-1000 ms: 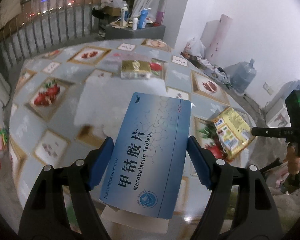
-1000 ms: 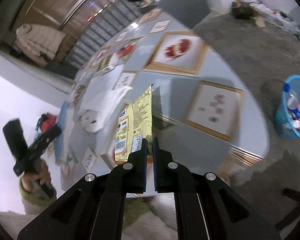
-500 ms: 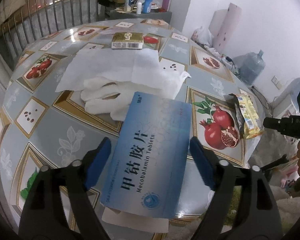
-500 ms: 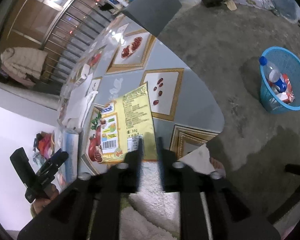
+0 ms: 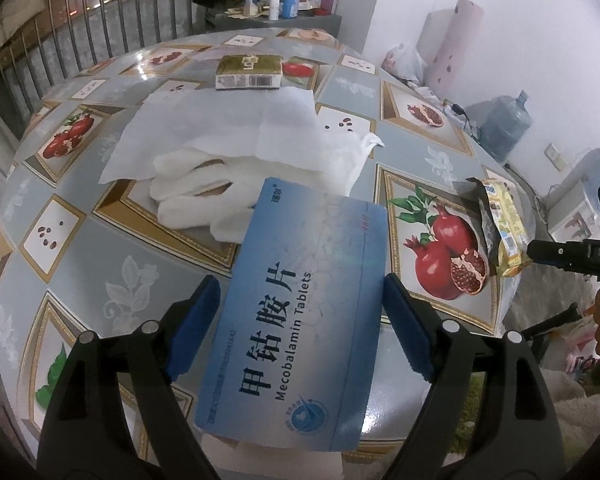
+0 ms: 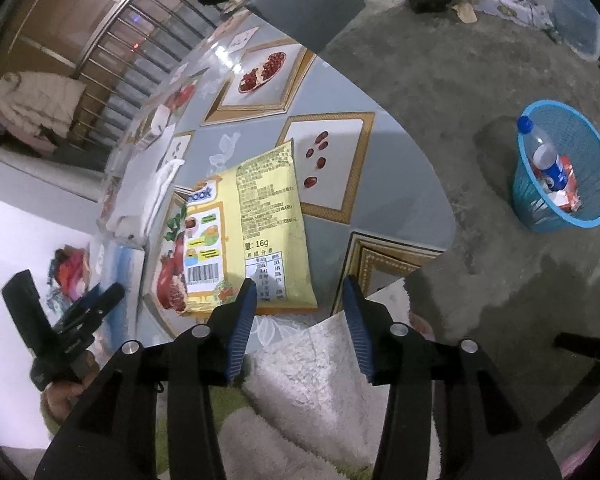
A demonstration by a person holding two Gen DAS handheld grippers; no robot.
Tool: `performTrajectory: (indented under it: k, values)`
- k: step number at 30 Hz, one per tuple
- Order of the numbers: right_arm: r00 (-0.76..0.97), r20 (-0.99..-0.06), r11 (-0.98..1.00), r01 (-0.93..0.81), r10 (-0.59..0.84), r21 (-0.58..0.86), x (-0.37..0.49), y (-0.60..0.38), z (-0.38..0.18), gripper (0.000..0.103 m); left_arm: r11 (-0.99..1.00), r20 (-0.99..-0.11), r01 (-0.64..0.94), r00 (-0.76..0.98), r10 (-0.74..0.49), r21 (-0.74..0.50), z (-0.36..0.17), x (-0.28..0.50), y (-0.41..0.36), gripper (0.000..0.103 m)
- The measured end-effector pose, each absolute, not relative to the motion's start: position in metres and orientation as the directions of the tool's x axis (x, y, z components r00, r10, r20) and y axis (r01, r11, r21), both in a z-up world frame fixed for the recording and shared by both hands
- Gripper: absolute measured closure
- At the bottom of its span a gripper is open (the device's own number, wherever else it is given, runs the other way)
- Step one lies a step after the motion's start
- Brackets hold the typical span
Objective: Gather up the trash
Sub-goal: 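Lift the blue medicine box with the left gripper while the right lifts the yellow snack bag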
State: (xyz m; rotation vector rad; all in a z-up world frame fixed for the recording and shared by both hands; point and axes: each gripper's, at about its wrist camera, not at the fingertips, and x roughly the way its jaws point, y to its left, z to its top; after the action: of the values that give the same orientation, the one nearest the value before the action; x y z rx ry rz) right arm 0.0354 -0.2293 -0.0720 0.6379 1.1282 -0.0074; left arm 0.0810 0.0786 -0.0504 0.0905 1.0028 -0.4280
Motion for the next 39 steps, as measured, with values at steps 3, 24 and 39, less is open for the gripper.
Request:
performTrajectory:
  k: [3,24,39]
  values:
    - [0.432,-0.860,0.844,0.323,0.271,0.429,0.038,-0.224,-0.071,0.062,0.915,-0.839,0.388,0.456,-0.297,-0.113,-0.054,0.082,0.076,0.025]
    - [0.474,-0.838,0.813,0.352,0.272,0.463,0.029,-0.235,-0.062,0.099,0.909,-0.834,0.401,0.459,-0.307,-0.113,-0.061,0.083,0.071,0.032]
    - [0.571,-0.782,0.817,0.310,0.249,0.487,0.029,-0.245,-0.032,0.100,0.904,-0.791,0.423,0.528,-0.308,-0.069,-0.034,0.071,0.073,0.033]
